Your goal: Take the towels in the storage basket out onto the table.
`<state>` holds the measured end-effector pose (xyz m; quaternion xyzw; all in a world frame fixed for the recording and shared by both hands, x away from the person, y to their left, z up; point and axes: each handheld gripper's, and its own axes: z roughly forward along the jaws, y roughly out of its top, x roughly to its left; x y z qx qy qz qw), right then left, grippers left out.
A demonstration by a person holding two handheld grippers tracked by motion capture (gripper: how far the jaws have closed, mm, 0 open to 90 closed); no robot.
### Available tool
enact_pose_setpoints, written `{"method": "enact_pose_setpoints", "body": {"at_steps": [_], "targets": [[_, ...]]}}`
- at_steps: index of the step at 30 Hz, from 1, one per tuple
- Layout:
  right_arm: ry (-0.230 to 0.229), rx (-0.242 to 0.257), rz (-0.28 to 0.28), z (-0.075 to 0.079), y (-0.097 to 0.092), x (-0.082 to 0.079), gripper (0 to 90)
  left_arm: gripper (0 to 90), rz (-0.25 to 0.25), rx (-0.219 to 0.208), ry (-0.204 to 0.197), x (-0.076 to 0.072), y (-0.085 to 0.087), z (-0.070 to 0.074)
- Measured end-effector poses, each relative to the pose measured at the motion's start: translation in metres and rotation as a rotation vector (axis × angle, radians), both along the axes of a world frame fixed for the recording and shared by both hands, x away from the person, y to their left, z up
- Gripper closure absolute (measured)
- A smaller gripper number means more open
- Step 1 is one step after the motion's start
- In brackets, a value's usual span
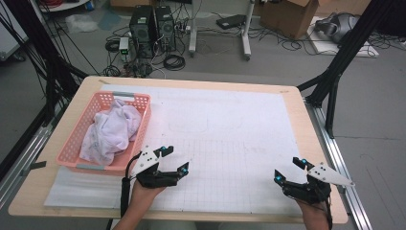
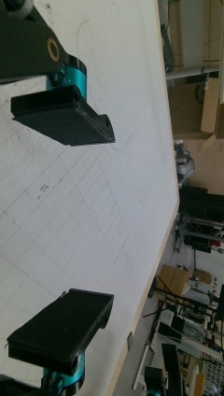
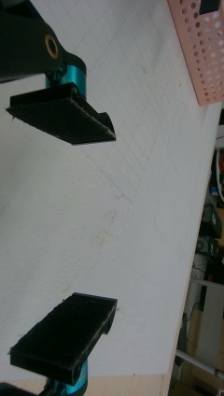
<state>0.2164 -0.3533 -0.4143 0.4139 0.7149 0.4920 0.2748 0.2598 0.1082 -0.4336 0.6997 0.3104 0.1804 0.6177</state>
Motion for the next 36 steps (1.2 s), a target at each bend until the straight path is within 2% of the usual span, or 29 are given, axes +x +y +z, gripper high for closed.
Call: {"method": "enact_pose_setpoints", "body": {"at_steps": [6, 10, 14, 21, 26, 31, 36], "targets": [[-0.002, -0.002, 0.011, -0.0011, -0.0012, 0.0015, 15.6, 19.2, -0.001, 0.000, 0.009, 0.0013, -0.0015, -0.0019], [0.008, 0.017, 0.010, -0.0030, -0.0037, 0.0021, 15.5, 19.3, -0.003, 0.004, 0.014, 0.0001, -0.0030, -0.0025], [0.005, 0.010, 0.013, -0.0022, -0.0027, 0.0013, 15.6, 19.4, -0.003, 0.003, 0.006, -0.0022, -0.0028, -0.0008], [0.017, 0.019, 0.012, -0.0038, -0.0032, 0.0020, 15.6, 19.3, -0.009, 0.010, 0.017, 0.0004, -0.0044, -0.0025], [0.016, 0.006, 0.025, -0.0032, 0.0001, 0.0015, 15.6, 19.3, -0.009, 0.010, 0.008, -0.0035, -0.0044, -0.0007], [0.012, -0.002, 0.034, -0.0033, 0.0024, 0.0016, 15.6, 19.3, -0.012, 0.011, 0.017, -0.0023, -0.0060, -0.0014], [0.025, 0.010, 0.027, -0.0056, -0.0011, 0.0045, 15.6, 19.3, -0.011, 0.013, 0.022, -0.0011, -0.0065, -0.0020]]}}
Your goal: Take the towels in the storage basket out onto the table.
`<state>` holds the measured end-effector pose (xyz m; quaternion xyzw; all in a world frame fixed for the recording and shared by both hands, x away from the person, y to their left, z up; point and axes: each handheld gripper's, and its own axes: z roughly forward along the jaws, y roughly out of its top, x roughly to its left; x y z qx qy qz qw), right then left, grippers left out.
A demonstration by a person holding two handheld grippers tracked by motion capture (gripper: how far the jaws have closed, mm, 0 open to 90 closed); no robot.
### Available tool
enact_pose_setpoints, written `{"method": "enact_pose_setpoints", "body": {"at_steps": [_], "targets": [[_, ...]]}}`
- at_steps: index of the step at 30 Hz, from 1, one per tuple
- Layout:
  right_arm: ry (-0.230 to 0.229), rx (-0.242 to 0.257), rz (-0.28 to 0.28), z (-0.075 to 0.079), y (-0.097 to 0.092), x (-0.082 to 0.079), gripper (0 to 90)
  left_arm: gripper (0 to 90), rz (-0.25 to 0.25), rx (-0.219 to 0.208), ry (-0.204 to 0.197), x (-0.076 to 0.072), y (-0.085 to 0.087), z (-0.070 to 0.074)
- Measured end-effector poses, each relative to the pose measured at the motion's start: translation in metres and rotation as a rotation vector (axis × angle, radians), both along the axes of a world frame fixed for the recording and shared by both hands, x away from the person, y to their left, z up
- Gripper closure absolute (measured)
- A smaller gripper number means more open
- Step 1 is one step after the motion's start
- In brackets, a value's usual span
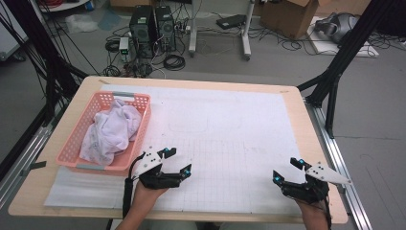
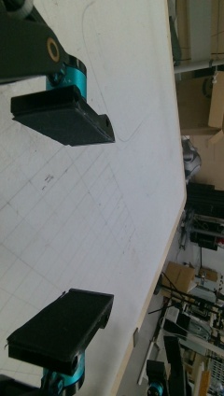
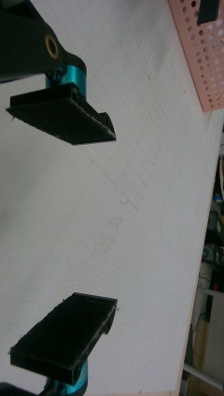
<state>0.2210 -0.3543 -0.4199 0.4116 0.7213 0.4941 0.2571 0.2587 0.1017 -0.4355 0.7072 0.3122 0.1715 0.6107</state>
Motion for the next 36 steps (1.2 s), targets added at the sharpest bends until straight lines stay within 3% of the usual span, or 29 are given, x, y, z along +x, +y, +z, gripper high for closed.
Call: {"method": "enact_pose_setpoints", "body": {"at_steps": [5, 17, 28, 29, 33, 36], "targets": [[0.001, -0.007, 0.004, 0.002, 0.002, 0.000, 15.7, 19.4, 0.014, 0.028, -0.008, -0.005, 0.001, 0.003], [-0.002, -0.011, 0.010, 0.003, 0.005, -0.002, 15.7, 19.8, 0.021, -0.015, -0.025, -0.007, 0.008, 0.027], [0.004, -0.008, 0.005, 0.002, 0.005, -0.002, 15.7, 18.5, 0.057, -0.030, -0.072, 0.002, 0.025, 0.065], [0.003, -0.008, 0.007, 0.002, 0.005, -0.002, 15.7, 18.4, 0.066, -0.027, -0.078, 0.005, 0.030, 0.073], [0.000, -0.005, 0.005, 0.003, 0.005, -0.002, 15.7, 18.0, 0.079, -0.046, -0.064, 0.012, 0.039, 0.083], [-0.002, -0.004, 0.004, 0.003, 0.004, -0.002, 15.7, 18.0, 0.096, -0.023, -0.066, 0.018, 0.048, 0.093]]}}
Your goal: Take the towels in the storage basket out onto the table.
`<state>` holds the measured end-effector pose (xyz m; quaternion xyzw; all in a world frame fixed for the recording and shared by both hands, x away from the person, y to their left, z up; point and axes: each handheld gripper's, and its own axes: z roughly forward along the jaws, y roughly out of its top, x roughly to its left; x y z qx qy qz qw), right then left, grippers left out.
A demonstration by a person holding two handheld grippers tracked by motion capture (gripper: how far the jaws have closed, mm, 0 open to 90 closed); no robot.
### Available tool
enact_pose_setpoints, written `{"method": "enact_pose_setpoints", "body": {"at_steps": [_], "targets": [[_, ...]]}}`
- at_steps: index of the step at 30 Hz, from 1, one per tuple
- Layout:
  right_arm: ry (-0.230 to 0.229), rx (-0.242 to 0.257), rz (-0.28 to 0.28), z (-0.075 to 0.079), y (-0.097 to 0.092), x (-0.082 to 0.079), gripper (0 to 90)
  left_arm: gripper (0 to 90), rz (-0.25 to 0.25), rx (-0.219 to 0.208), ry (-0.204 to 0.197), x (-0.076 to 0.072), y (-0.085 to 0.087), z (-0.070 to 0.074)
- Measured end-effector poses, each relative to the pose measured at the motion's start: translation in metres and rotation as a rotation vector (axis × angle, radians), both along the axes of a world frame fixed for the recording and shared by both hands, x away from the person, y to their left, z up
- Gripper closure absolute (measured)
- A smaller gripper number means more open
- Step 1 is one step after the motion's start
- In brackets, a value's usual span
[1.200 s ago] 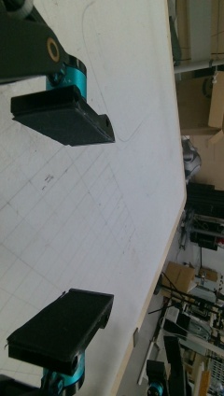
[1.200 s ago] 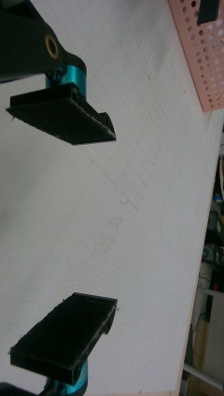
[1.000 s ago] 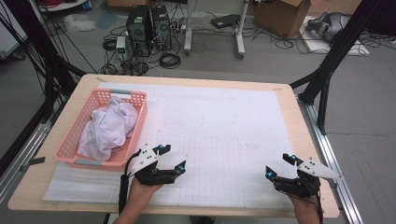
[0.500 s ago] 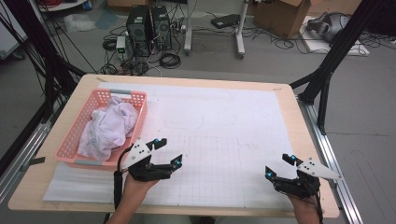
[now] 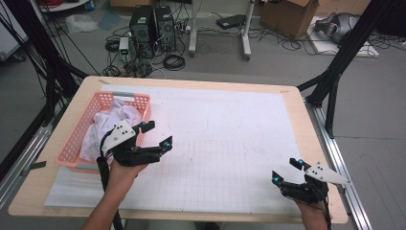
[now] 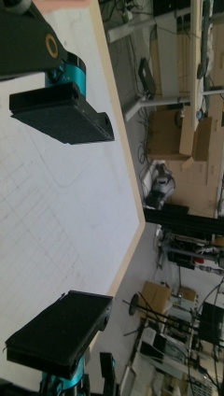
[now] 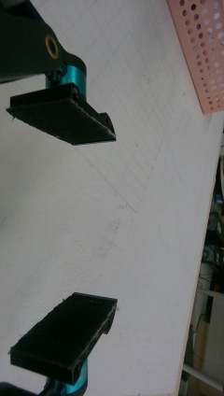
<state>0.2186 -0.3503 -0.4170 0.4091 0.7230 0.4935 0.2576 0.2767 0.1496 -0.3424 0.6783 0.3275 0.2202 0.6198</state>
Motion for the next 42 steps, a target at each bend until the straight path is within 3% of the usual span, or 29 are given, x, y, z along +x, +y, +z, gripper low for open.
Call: {"method": "enact_pose_setpoints", "body": {"at_steps": [6, 11, 23, 26, 32, 39, 42], "targets": [[0.000, 0.000, -0.002, 0.000, -0.001, 0.000, 15.7, 18.0, 0.036, -0.003, 0.004, 0.009, 0.015, 0.008], [0.003, 0.000, -0.004, 0.000, -0.001, 0.000, 15.7, 18.1, 0.081, 0.018, 0.030, 0.025, 0.039, 0.015], [0.006, 0.003, -0.011, -0.001, -0.002, 0.001, 15.7, 18.0, 0.202, 0.059, 0.118, 0.051, 0.078, 0.005], [0.000, 0.001, -0.015, -0.001, -0.003, 0.001, 15.7, 18.0, 0.255, 0.086, 0.167, 0.061, 0.090, -0.002], [0.005, 0.002, -0.015, -0.003, -0.003, 0.002, 15.7, 17.9, 0.315, 0.130, 0.220, 0.070, 0.105, -0.010], [0.012, -0.001, -0.010, -0.004, -0.003, 0.004, 15.7, 18.0, 0.387, 0.251, 0.357, 0.081, 0.125, -0.024], [0.007, -0.002, -0.006, -0.004, -0.002, 0.004, 15.7, 18.2, 0.393, 0.307, 0.425, 0.085, 0.129, -0.028]]}}
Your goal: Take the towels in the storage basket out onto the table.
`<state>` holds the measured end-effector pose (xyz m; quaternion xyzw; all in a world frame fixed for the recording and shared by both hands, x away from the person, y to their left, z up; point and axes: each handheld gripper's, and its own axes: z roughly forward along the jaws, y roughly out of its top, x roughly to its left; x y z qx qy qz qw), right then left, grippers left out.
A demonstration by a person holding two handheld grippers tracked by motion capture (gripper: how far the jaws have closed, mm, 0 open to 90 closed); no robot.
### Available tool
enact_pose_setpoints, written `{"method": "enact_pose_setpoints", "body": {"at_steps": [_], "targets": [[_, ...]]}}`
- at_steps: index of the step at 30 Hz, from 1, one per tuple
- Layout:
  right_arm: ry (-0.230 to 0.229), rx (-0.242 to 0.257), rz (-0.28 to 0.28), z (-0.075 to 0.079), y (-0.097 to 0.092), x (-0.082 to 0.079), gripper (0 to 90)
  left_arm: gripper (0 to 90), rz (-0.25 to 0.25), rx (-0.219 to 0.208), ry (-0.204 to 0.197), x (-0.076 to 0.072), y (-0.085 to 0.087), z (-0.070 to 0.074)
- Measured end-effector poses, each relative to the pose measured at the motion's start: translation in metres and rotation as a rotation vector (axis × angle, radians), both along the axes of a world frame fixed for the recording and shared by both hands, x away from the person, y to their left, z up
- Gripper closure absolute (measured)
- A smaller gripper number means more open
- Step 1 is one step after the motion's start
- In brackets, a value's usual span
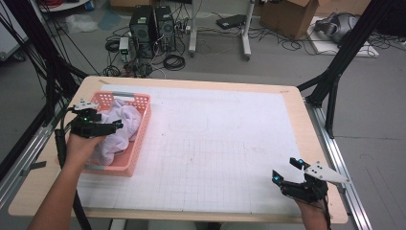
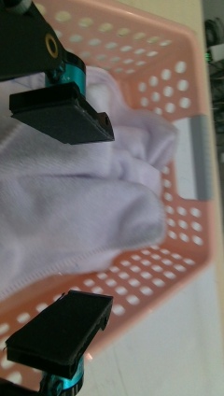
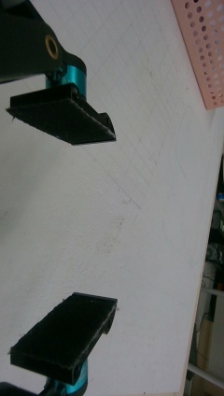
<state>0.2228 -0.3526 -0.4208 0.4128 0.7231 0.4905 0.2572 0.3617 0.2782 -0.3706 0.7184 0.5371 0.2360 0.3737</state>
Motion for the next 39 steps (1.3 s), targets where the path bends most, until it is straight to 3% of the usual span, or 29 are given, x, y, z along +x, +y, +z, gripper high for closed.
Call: {"method": "enact_pose_setpoints", "body": {"at_steps": [1, 3, 10, 12, 14, 16, 17, 28, 35, 39], "targets": [[0.001, -0.003, -0.001, 0.000, 0.000, 0.000, 15.7, 18.8, 0.000, 0.000, 0.000, 0.000, 0.000, 0.000], [0.006, 0.000, 0.000, 0.000, 0.001, 0.000, 15.7, 19.3, -0.001, 0.023, 0.049, 0.003, 0.003, -0.005], [0.006, -0.009, 0.003, 0.000, 0.003, -0.001, 15.7, 16.3, 0.011, 0.081, 0.123, 0.011, 0.004, -0.019], [0.006, -0.007, 0.002, 0.000, 0.003, -0.002, 15.8, 12.7, 0.023, 0.120, 0.199, 0.016, 0.001, -0.027], [0.008, -0.007, 0.002, 0.001, 0.002, -0.002, 15.8, 8.6, 0.010, 0.146, 0.244, 0.019, -0.003, -0.035], [0.009, -0.004, 0.000, 0.000, 0.002, -0.001, 15.8, 3.6, 0.001, 0.149, 0.258, 0.021, -0.003, -0.037], [0.008, -0.007, 0.001, 0.000, 0.002, -0.001, 15.8, 2.6, -0.008, 0.145, 0.285, 0.024, -0.004, -0.042], [0.021, -0.010, 0.002, -0.001, 0.001, -0.001, 15.9, 4.0, -0.011, 0.134, 0.296, 0.032, -0.003, -0.050], [0.019, -0.016, 0.000, 0.000, 0.002, -0.001, 16.3, 30.5, -0.034, 0.117, 0.280, 0.026, 0.000, -0.044], [0.021, -0.013, -0.004, 0.001, 0.002, -0.002, 16.4, 40.8, -0.010, 0.085, 0.248, 0.022, 0.003, -0.039]]}}
